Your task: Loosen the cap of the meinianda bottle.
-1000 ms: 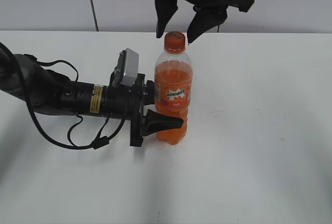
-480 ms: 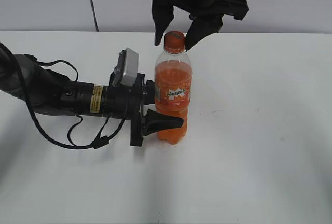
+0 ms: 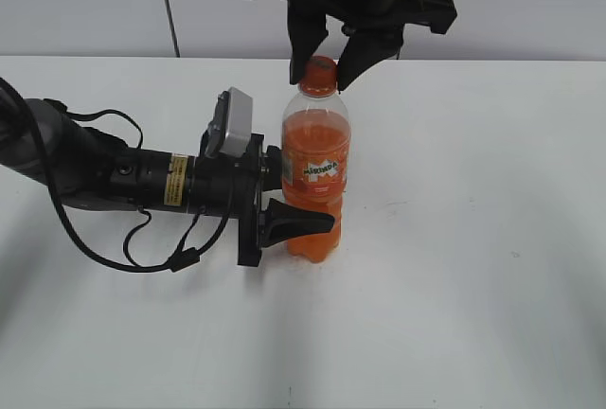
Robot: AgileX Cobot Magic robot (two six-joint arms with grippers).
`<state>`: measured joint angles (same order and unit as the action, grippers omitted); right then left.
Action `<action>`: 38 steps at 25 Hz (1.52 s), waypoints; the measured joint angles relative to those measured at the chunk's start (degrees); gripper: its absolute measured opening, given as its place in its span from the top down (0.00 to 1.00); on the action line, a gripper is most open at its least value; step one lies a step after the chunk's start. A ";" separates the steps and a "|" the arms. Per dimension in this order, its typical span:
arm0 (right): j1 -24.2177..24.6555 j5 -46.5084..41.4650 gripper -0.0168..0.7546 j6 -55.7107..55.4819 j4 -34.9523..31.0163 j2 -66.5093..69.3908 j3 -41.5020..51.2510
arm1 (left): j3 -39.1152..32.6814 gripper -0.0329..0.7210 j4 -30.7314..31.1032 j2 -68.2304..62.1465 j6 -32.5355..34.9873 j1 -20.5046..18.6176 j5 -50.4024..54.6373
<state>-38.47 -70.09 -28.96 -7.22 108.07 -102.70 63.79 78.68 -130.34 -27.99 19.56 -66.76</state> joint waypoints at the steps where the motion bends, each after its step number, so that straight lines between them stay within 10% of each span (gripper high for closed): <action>1: 0.00 0.00 0.58 0.75 0.00 0.00 0.00 | 0.00 0.42 0.00 0.00 0.00 0.00 0.02; 38: 0.00 -0.45 0.62 86.42 -1.42 0.00 0.00 | 0.00 0.43 0.57 0.00 0.63 -0.13 -0.28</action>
<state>-38.47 -70.55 57.46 -8.64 108.07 -102.70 63.79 79.25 -130.34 -27.36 19.43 -67.04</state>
